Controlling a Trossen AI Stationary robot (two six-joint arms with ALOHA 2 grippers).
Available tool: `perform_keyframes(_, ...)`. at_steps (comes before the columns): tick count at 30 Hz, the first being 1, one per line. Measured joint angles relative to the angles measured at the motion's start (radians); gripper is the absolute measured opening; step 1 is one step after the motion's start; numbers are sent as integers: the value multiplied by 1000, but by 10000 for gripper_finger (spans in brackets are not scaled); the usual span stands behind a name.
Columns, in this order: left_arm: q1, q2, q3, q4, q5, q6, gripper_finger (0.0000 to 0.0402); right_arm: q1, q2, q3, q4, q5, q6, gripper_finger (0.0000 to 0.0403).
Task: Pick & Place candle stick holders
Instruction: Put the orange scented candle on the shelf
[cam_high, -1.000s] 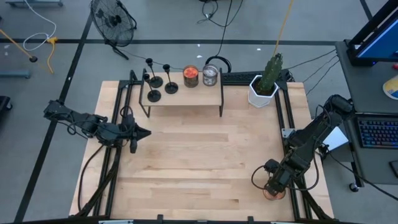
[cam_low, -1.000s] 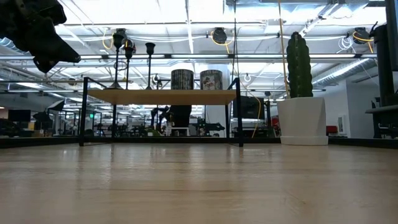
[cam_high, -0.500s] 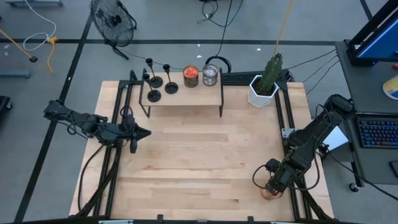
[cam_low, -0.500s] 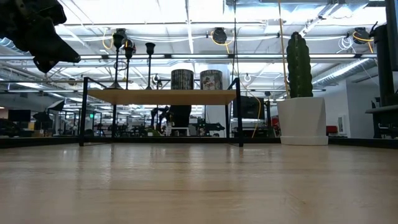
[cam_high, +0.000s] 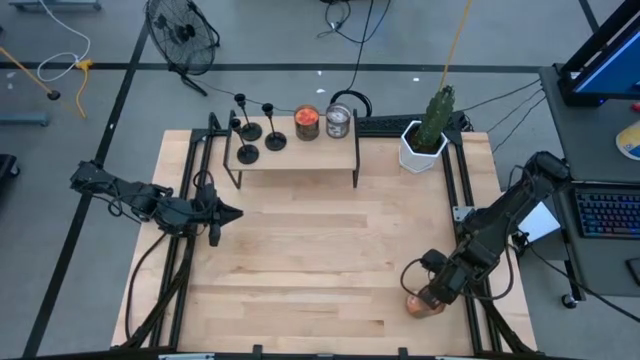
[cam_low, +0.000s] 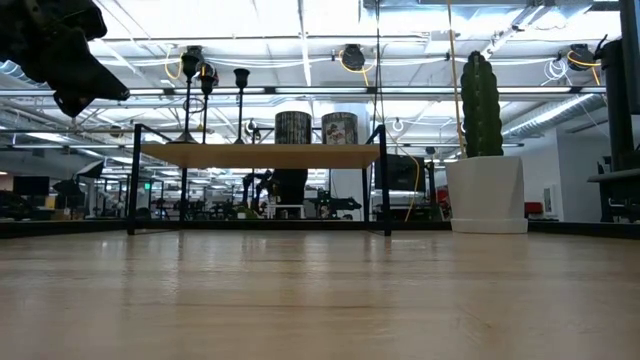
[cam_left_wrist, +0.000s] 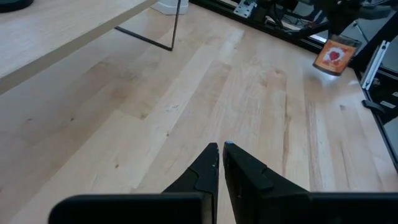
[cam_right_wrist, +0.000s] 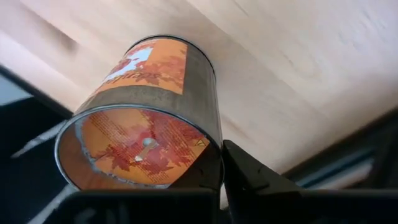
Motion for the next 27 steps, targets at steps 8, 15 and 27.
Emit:
perform_keyframes(8, 0, 0, 0, 4, 0, 0, 28, -149, -1, 84, -10, 52, -152, 1)
perform_keyframes(15, 0, 0, 0, 6, -4, 0, 28, -285, 0, 146, -10, 119, -305, 0)
perform_keyframes(27, 0, -8, 0, 44, 125, 200, 28, -495, 57, 296, -8, 199, -578, 0)
